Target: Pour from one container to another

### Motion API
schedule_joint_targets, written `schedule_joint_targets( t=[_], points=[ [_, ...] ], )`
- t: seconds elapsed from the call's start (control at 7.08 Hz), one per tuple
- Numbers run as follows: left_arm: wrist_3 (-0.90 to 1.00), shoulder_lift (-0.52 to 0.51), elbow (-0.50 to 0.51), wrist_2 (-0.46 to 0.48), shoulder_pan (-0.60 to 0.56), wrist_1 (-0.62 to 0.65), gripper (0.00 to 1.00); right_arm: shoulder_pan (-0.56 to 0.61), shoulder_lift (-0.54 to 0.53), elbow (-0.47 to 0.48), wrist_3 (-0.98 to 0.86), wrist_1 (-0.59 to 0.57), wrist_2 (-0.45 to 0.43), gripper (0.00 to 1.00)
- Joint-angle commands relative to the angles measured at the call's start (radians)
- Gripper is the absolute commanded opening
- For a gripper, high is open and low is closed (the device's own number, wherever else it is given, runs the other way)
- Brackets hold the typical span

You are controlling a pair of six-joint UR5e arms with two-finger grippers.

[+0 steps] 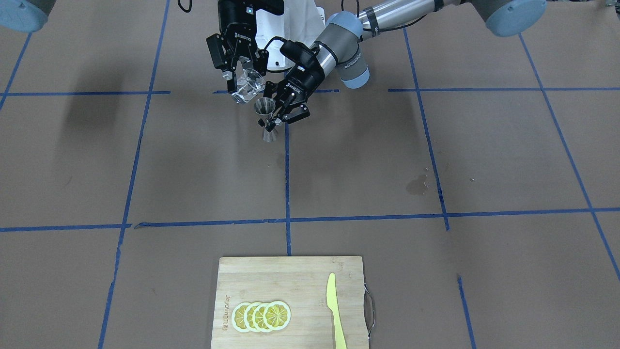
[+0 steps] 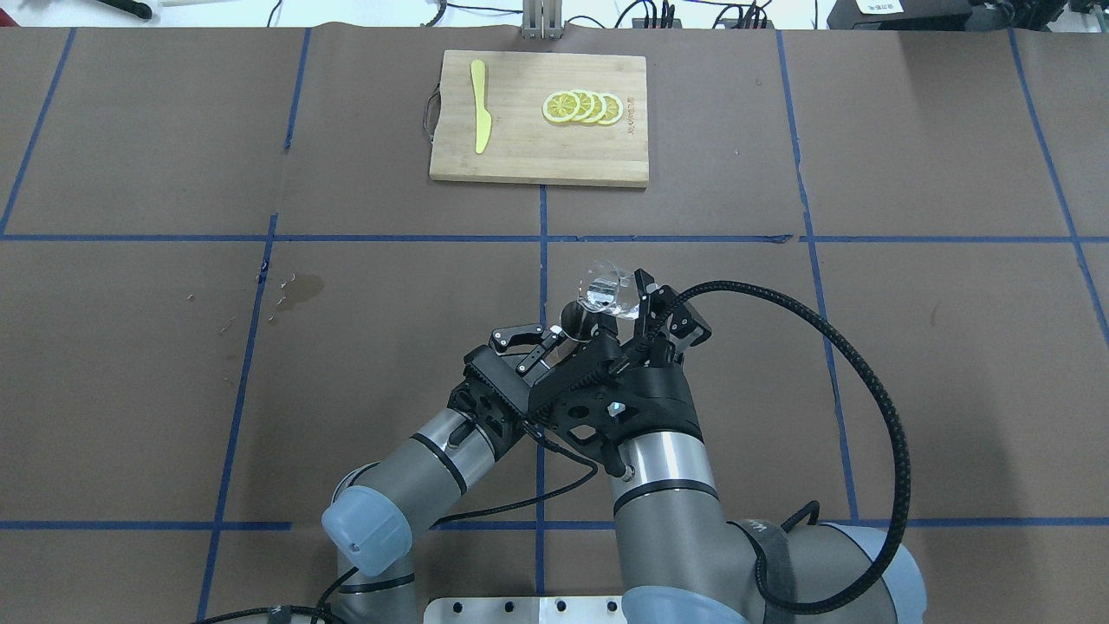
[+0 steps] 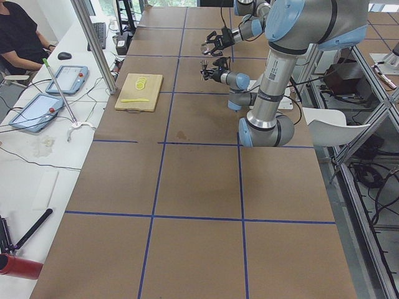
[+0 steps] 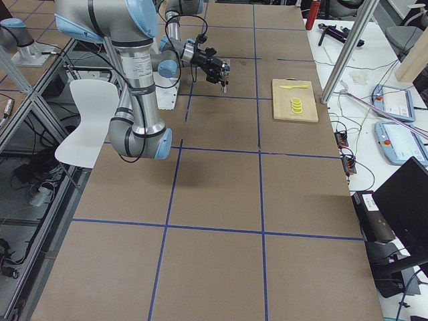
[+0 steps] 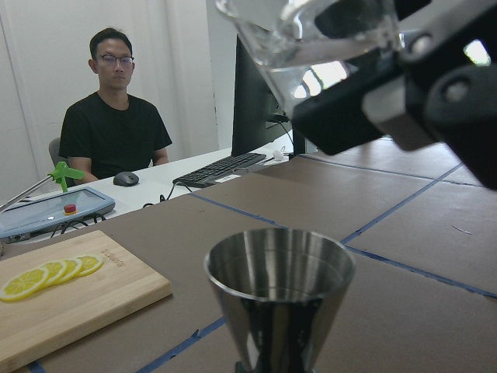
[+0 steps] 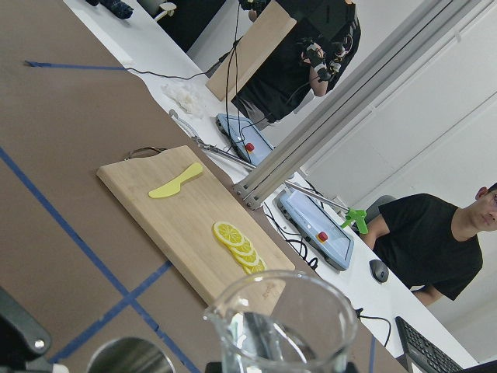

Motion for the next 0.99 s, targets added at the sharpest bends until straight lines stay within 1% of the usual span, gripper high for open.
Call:
schedule_joint_targets(
  t=[0.0,0.28,0.56,0.71,0.85],
  points=[
    [0.000,0.000,-0.001,0.000,0.000,0.000,0.00,0.002,0.000,-0.001,-0.050,0.000,-0.006,0.00],
    [0.000,0.000,-0.001,0.001,0.002,0.000,0.00,0.001,0.007,0.000,-0.062,-0.058,-0.026,0.00],
    [0.000,0.000,-0.001,0.001,0.002,0.000,0.00,0.001,0.007,0.000,-0.064,-0.071,-0.027,0.00],
    [0.000,0.000,-0.001,0.001,0.002,0.000,0.00,-0.001,0.009,0.000,-0.083,-0.106,-0.035,0.00],
    [-0.002,0.000,-0.001,0.001,0.002,0.000,0.00,-0.001,0.010,0.002,-0.103,-0.109,-0.041,0.00]
  ],
)
